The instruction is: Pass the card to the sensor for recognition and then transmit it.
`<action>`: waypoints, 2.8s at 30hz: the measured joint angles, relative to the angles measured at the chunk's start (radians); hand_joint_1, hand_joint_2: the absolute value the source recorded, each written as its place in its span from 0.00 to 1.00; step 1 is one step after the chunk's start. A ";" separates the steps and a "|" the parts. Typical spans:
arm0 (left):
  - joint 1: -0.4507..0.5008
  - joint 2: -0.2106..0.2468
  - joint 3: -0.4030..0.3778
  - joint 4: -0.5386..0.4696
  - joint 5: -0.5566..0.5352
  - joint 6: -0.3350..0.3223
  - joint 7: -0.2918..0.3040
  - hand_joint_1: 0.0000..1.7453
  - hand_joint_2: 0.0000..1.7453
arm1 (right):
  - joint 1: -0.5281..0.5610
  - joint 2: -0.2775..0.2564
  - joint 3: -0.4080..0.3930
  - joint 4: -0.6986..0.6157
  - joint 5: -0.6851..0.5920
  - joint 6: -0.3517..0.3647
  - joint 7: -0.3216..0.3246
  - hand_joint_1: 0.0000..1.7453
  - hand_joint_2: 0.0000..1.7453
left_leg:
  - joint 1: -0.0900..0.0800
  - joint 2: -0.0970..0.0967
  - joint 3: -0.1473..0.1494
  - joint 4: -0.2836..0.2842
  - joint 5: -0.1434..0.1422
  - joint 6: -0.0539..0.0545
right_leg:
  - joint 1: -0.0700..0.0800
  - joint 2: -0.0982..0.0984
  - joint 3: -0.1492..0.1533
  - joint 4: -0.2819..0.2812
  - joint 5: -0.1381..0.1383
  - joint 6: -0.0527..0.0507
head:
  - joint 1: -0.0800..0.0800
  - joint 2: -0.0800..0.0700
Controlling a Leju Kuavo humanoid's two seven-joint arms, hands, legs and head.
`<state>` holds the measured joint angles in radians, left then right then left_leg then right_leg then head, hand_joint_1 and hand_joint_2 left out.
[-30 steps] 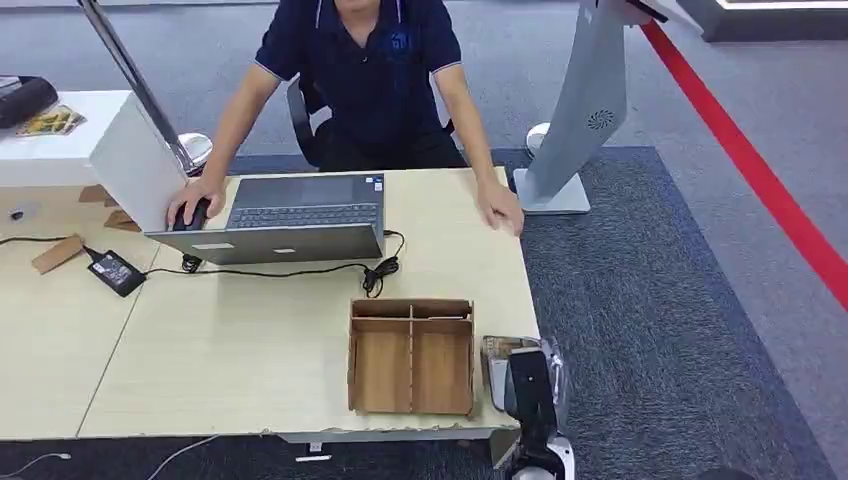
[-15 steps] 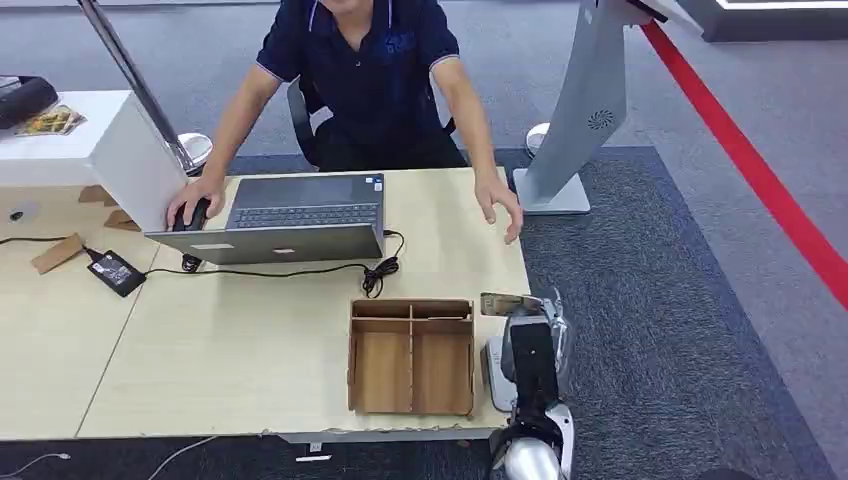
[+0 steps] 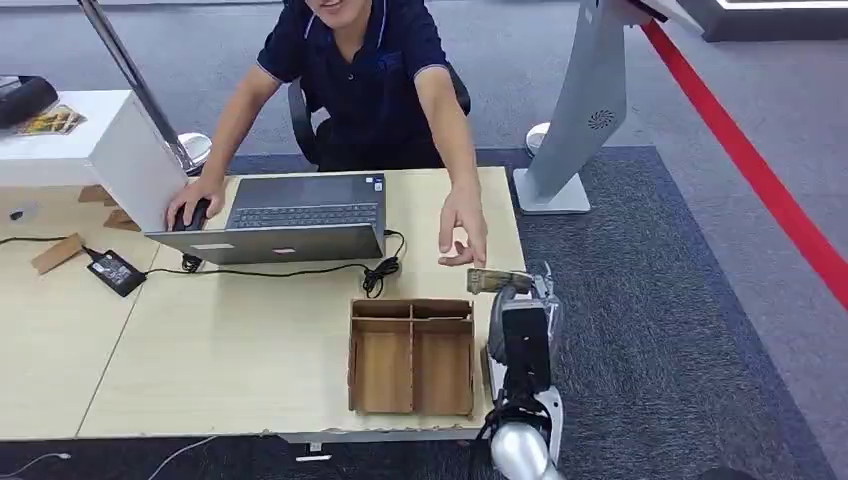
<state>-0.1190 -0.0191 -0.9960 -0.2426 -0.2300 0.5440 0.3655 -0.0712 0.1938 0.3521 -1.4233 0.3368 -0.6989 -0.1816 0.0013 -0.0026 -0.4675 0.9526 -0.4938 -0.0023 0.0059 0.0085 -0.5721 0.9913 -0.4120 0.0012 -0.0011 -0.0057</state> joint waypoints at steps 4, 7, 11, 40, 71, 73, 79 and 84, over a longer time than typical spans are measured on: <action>0.000 0.000 -0.006 0.000 -0.001 -0.002 0.000 0.00 0.00 | -0.004 0.002 0.008 -0.003 0.000 0.000 0.000 1.00 1.00 | 0.000 0.000 0.000 0.000 0.000 0.000 | 0.000 0.000 0.000 0.000 0.000 0.000 | 0.000 0.000; 0.000 0.000 -0.011 0.000 -0.002 -0.003 0.000 0.00 0.00 | -0.005 0.004 0.011 -0.006 0.000 0.000 0.000 1.00 1.00 | 0.000 0.000 0.000 0.000 0.000 0.000 | 0.000 0.000 0.000 0.000 0.000 0.000 | 0.000 0.000; 0.000 0.000 -0.013 0.000 -0.003 -0.004 -0.002 0.00 0.00 | -0.007 0.005 0.013 -0.008 0.001 0.000 0.000 1.00 1.00 | 0.000 0.000 0.000 0.000 0.000 0.000 | 0.000 0.000 0.000 0.000 0.000 0.000 | 0.000 0.000; 0.000 0.000 -0.013 0.000 0.005 -0.004 -0.003 0.00 0.00 | -0.001 -0.015 0.036 -0.008 0.002 0.000 0.058 0.00 1.00 | 0.000 0.000 0.000 0.000 0.000 0.000 | 0.000 0.000 0.000 0.000 0.000 0.000 | 0.000 0.000; 0.000 0.001 -0.013 0.000 0.008 -0.003 0.000 0.00 0.00 | 0.015 -0.072 0.100 0.037 0.380 0.000 0.187 0.00 1.00 | 0.000 0.000 0.000 0.000 0.000 0.000 | 0.000 0.000 0.000 0.000 0.000 0.000 | 0.000 0.000; 0.000 0.001 -0.013 0.000 0.008 -0.003 0.000 0.00 0.00 | 0.015 -0.074 0.100 0.037 0.396 0.000 0.191 0.00 1.00 | 0.000 0.000 0.000 0.000 0.000 0.000 | 0.000 0.000 0.000 0.000 0.000 0.000 | 0.000 0.000; 0.000 0.001 -0.013 0.000 0.006 -0.003 0.000 0.00 0.00 | 0.015 -0.077 0.100 0.037 0.461 0.000 0.211 0.00 1.00 | 0.000 0.000 0.000 0.000 0.000 0.000 | 0.000 0.000 0.000 0.000 0.000 0.000 | 0.000 0.000; 0.000 0.001 -0.013 0.000 0.000 -0.003 0.000 0.00 0.00 | 0.011 -0.079 0.105 0.046 0.518 0.000 0.235 0.00 1.00 | 0.000 0.000 0.000 0.000 0.000 0.000 | 0.000 0.000 0.000 0.000 0.000 0.000 | 0.000 0.000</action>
<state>-0.1194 -0.0183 -1.0090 -0.2426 -0.2300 0.5413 0.3658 -0.0598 0.1148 0.4570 -1.3771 0.8552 -0.6989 0.0534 0.0013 -0.0026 -0.4675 0.9526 -0.4938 -0.0023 0.0059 0.0085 -0.5721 0.9913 -0.4120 0.0011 -0.0011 -0.0057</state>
